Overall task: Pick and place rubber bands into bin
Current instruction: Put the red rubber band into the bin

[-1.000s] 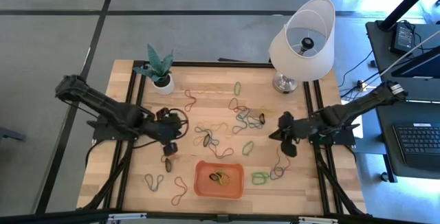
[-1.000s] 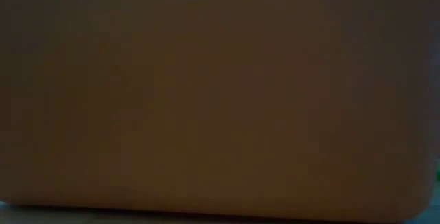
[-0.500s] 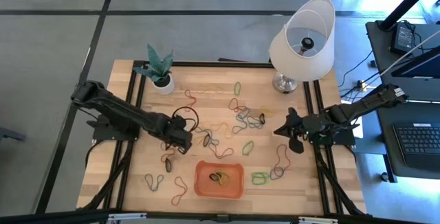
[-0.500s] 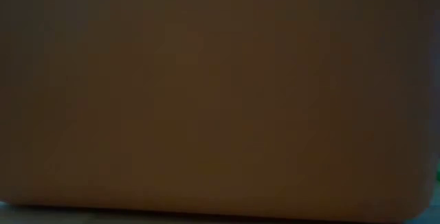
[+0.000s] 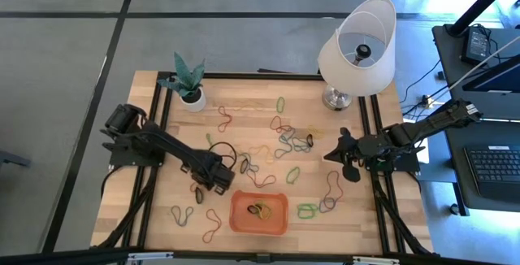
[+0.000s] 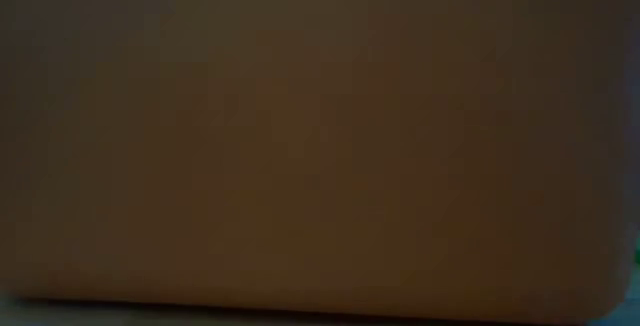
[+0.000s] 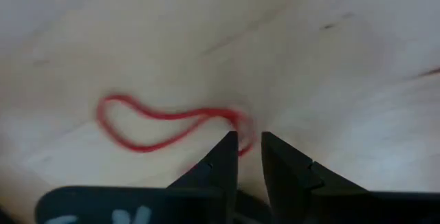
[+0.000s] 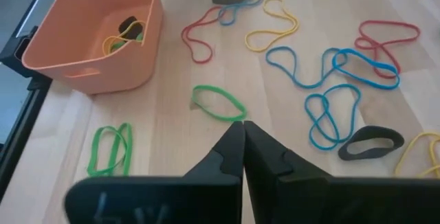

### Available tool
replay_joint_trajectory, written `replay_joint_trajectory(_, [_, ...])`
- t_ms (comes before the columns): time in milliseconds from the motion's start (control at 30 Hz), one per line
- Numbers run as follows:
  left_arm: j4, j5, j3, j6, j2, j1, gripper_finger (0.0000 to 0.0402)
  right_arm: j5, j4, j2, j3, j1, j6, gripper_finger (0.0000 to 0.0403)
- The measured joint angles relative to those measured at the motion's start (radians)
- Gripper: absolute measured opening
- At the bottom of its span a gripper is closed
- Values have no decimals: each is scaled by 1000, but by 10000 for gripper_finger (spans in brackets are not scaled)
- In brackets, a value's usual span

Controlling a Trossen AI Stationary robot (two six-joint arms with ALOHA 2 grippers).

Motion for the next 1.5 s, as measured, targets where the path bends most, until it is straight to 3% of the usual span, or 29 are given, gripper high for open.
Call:
replay_joint_trajectory(267, [10, -24, 4, -43, 22, -12, 107, 0, 6, 0, 0, 0, 7, 9])
replay_joint_trajectory(467, [-37, -63, 3, -33, 20, -14, 111, 0, 16, 0, 0, 0, 13, 9])
replay_joint_trajectory(633, [-74, -98, 1, 8, 21, -13, 88, 0, 29, 0, 0, 0, 35, 9])
replay_joint_trajectory(833, [-81, -105, -1, -4, 22, -12, 13, 0, 48, 0, 0, 0, 39, 10])
replay_joint_trajectory(967, [-76, -101, 8, -27, 19, -12, 3, 0, 48, 0, 0, 0, 39, 10])
replay_joint_trajectory(1167, [-111, -130, 132, 46, 17, -13, 2, 0, 48, 0, 0, 0, 38, 10])
replay_joint_trajectory(1500, [-305, -234, 429, 265, 16, -13, 2, 0, 46, 0, 0, 0, 33, 10])
